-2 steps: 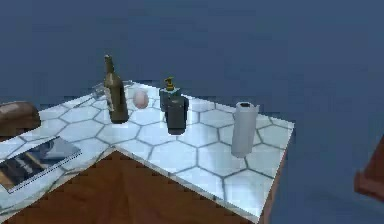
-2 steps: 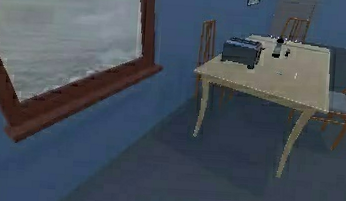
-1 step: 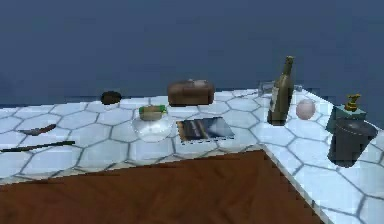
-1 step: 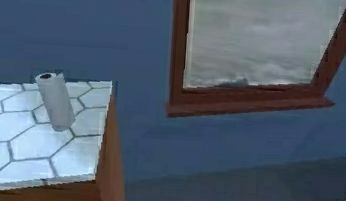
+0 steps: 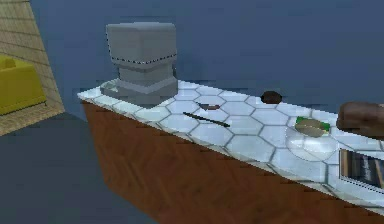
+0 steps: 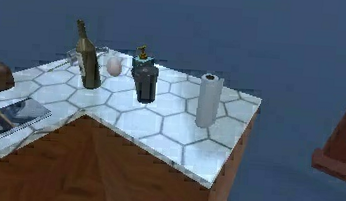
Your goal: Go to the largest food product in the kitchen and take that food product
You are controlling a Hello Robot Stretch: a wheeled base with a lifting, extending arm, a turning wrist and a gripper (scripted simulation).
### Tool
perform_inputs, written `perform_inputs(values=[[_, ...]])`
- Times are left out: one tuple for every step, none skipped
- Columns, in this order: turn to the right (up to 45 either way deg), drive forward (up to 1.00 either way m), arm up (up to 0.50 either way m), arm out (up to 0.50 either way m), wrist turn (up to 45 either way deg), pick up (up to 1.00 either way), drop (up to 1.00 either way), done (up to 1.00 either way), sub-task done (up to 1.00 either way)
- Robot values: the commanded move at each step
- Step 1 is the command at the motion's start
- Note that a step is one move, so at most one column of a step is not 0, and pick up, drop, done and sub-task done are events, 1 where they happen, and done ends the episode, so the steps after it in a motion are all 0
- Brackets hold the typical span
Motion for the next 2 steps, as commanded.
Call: perform_inputs(values=[[-6.0,0.00,0.00,0.00,0.0,0.00,0.00,0.00,0.00],[0.0,0.15,0.00,0.00,0.0,0.00,0.00,0.00,0.00]])
